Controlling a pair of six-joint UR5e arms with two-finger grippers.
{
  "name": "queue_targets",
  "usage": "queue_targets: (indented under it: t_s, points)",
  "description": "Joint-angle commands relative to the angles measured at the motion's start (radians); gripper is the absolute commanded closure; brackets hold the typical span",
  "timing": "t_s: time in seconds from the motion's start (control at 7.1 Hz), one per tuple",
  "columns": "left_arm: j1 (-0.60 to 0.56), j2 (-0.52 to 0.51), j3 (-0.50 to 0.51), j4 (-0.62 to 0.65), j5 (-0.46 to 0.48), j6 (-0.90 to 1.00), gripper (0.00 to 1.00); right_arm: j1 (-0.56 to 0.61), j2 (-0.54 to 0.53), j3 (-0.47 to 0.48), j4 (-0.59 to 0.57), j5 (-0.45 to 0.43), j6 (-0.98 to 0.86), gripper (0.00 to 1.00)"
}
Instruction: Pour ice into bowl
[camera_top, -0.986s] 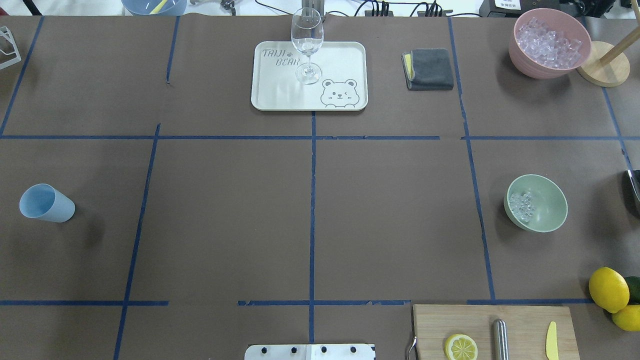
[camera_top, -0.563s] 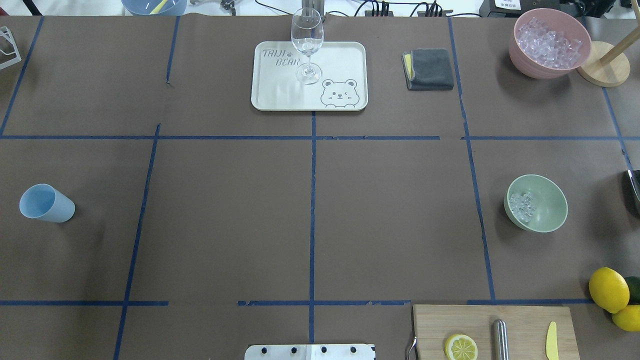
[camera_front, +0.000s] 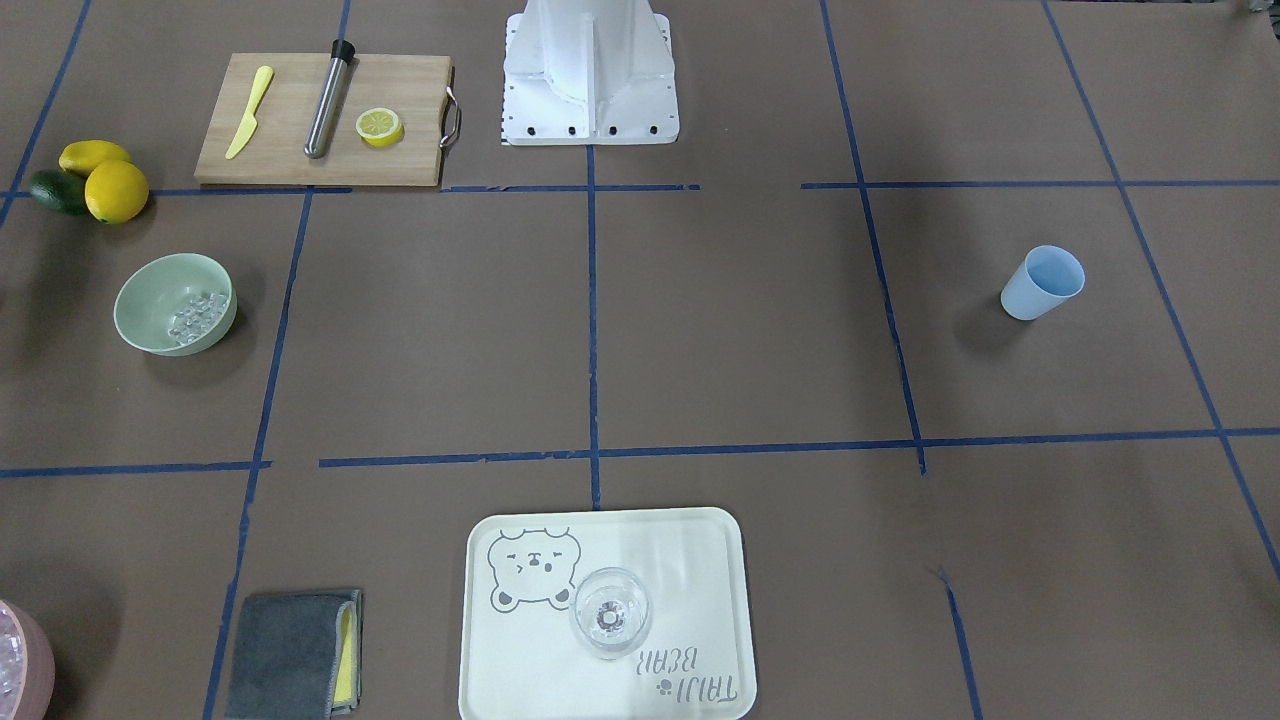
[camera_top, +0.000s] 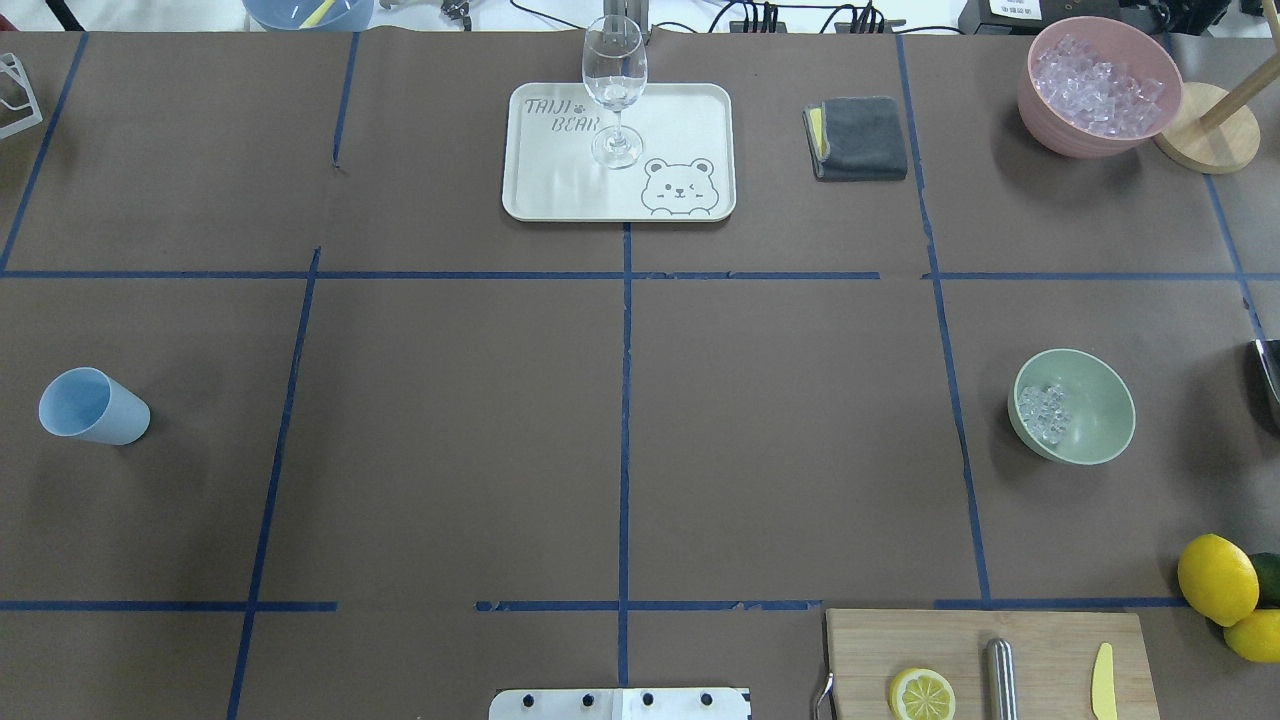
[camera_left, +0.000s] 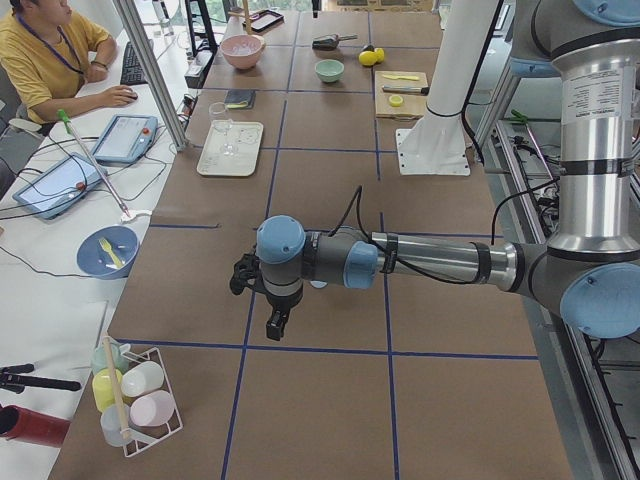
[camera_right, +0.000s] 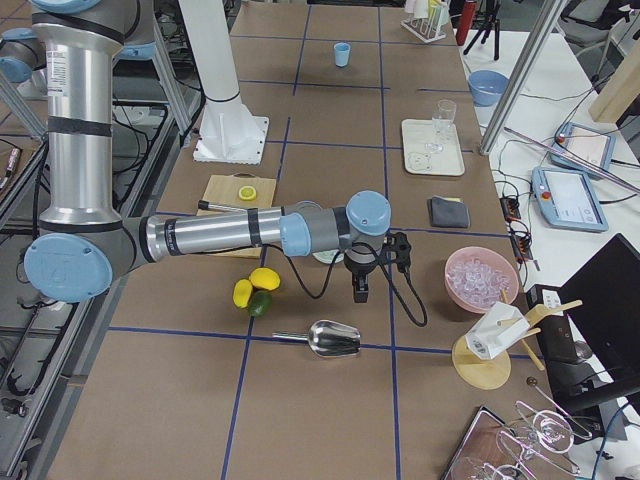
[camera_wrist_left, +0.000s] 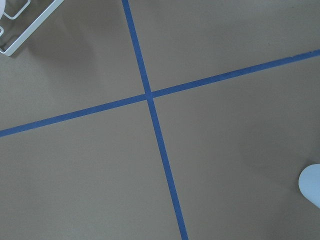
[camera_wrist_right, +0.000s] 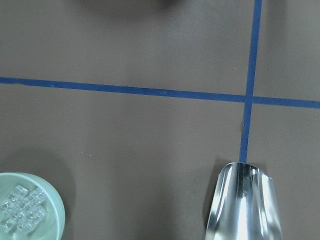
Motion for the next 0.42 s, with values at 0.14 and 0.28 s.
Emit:
queue_targets:
  t_s: [0.14,0.28]
  points:
    - [0.000,-0.057,0.046,0.007,0.006,-0.001,0.00,0.000,0.006,-0.011,-0.005,-0.086,-0.031,0.00]
    - [0.000,-0.075,0.052,0.005,0.006,0.000,0.00,-0.002,0.006,-0.020,-0.005,-0.073,-0.029,0.00]
